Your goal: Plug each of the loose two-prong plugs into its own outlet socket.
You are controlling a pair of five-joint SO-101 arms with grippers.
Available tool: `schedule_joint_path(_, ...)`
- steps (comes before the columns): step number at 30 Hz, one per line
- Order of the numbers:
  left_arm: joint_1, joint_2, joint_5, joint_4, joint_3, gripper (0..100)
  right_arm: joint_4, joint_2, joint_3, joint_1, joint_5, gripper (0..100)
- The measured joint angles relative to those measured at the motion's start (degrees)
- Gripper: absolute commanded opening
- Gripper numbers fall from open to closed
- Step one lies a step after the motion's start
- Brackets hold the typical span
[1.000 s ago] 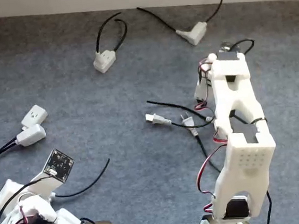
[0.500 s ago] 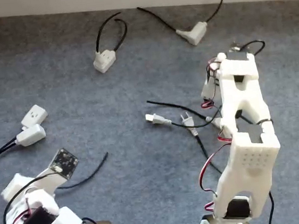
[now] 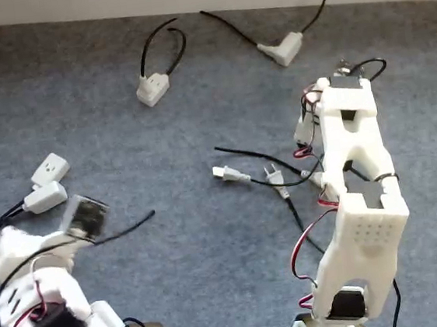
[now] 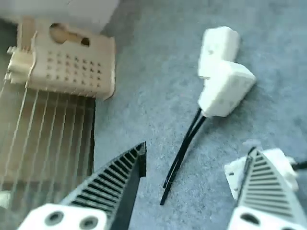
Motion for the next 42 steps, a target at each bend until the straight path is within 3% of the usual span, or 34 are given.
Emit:
schedule_joint_path(5, -6.4, -0.3, 24.8, 7.6, -6.7, 30, -0.3, 3.6, 0.0, 0.0, 0.0, 28.6)
schedule_joint_path(11, -9.1, -0.5, 43.3, 24.7, -9.1, 30, -0.4, 4.0, -0.1, -0.4, 0.0, 28.6)
schedule_joint_path(14, -9.5, 0.5, 51.4, 27.5, -9.1, 30, -0.4, 4.1, -0.1, -1.1, 0.0, 28.6)
schedule_joint_path(21, -9.6, 19.4, 61.7, 23.3, -11.2, 30, -0.4, 4.1, -0.1, -1.4, 0.0, 28.6)
schedule_joint_path(32, -11.7, 84.8, 72.5, 19.9, -36.0, 30, -0.4, 4.1, -0.1, -1.7, 0.0, 28.6)
schedule_joint_path(37, -11.7, 106.3, 78.2, 19.3, -47.6, 30, -0.4, 4.1, -0.1, -1.7, 0.0, 28.6)
schedule_joint_path(42, -9.7, 114.1, 80.9, 19.7, -54.3, 9, -1.7, 4.1, -0.1, -1.8, 0.0, 28.6)
